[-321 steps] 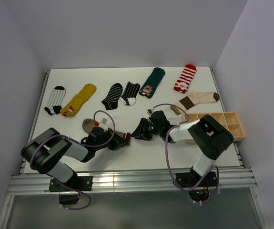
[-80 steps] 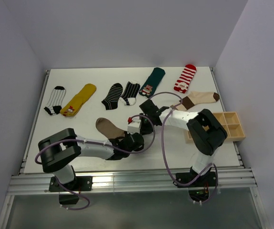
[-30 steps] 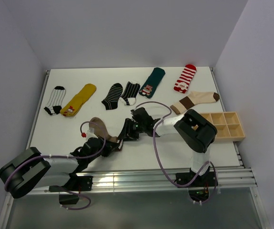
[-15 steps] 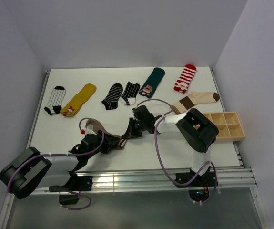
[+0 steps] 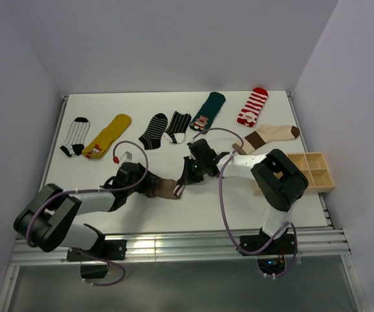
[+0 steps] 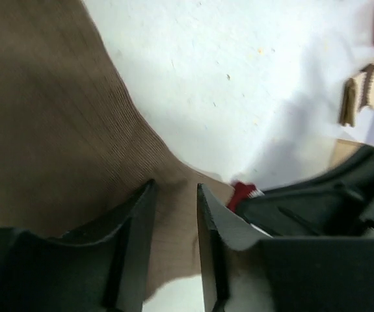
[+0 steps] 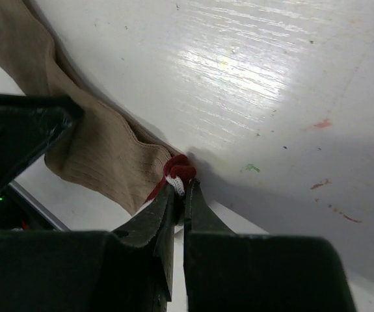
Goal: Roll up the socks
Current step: Roll the sock at the center of the board.
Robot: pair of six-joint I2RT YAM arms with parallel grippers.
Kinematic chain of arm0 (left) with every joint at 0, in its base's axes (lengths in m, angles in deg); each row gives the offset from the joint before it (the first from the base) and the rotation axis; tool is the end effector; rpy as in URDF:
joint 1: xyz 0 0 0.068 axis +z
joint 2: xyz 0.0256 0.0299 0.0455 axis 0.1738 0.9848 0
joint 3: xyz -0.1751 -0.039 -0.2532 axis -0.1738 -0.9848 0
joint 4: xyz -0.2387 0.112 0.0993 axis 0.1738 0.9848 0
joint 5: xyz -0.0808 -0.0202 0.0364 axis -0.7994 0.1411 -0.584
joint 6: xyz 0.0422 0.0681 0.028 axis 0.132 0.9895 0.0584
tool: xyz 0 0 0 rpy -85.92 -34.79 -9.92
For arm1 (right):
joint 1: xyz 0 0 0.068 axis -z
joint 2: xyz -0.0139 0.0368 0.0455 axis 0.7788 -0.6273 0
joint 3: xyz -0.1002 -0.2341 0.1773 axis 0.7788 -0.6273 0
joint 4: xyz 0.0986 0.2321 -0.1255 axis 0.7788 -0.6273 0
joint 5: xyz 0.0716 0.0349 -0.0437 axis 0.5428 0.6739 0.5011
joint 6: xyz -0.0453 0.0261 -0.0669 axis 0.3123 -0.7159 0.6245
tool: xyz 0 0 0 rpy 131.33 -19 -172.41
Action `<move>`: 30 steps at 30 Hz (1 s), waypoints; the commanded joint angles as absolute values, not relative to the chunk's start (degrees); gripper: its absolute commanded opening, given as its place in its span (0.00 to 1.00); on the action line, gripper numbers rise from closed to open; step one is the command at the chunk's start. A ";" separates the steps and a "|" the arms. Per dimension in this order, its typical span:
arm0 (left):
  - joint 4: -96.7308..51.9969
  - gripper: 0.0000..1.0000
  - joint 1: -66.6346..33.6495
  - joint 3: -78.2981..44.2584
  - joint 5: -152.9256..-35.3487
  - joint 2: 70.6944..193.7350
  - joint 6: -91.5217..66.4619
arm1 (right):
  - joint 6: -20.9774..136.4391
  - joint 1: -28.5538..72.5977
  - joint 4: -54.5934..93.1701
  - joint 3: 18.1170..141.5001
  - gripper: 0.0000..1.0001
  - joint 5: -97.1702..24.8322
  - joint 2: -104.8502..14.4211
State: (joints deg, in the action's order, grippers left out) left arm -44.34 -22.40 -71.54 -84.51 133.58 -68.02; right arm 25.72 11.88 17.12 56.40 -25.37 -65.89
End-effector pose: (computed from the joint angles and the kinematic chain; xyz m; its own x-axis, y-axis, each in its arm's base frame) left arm 0.2210 -0.1383 0.1248 -0.6671 -0.6671 -0.3315 -0.2442 0.6162 -0.7487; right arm 0.2860 0.2643 0.1314 -0.9476 -0.0065 -0.3195 -0.2005 0.7907 0.5785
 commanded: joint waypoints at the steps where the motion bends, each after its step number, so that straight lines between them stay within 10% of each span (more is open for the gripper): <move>1: -44.25 0.36 -20.93 -67.58 -84.64 138.80 -62.21 | 30.61 12.65 11.10 57.61 0.00 -30.27 -63.72; 30: -52.17 0.46 -19.70 -63.52 -92.90 145.32 -44.63 | 38.09 11.16 -10.08 72.02 0.00 -35.46 -72.24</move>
State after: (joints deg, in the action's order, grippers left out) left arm -51.35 -20.10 -62.99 -92.16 146.15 -47.78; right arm 37.26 11.75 -3.62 70.22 -31.84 -70.35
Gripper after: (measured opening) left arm 0.447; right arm 0.054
